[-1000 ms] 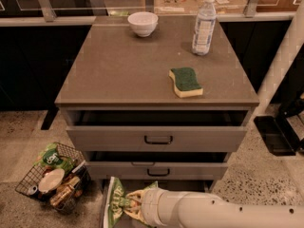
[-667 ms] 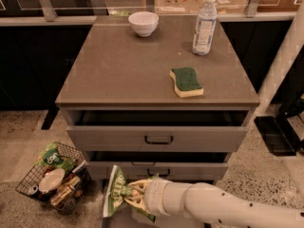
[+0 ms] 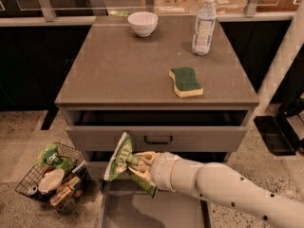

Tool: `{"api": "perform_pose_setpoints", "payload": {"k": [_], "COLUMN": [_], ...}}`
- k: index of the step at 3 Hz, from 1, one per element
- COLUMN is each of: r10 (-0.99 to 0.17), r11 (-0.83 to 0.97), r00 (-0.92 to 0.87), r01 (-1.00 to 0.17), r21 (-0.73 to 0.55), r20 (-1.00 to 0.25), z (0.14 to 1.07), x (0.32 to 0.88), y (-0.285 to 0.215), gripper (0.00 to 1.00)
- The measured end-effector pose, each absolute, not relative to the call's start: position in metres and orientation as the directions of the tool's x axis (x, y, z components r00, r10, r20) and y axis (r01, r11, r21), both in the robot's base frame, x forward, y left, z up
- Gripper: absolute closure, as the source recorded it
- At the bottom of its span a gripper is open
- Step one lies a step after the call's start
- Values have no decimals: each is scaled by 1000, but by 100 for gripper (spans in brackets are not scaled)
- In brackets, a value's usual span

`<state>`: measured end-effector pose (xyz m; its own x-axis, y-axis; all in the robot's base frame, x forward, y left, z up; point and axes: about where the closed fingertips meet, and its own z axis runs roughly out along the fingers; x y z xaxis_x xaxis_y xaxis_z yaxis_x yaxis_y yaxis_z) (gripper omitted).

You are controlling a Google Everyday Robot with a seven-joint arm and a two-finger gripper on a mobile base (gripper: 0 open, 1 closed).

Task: Pick green jalapeno chip bag from bottom drawer and place on counter

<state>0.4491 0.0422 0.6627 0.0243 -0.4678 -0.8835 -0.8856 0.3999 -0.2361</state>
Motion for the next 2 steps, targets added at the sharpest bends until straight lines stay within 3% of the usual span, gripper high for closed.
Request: {"api": "perform_pose_setpoints", "payload": {"k": [2], "r10": [-469], "r11": [443], "r00": [49], "r01": [-851], "r21": [-283], "r20": [-882], "z": [742], "x": [477], "y": [45], "gripper": [100]}}
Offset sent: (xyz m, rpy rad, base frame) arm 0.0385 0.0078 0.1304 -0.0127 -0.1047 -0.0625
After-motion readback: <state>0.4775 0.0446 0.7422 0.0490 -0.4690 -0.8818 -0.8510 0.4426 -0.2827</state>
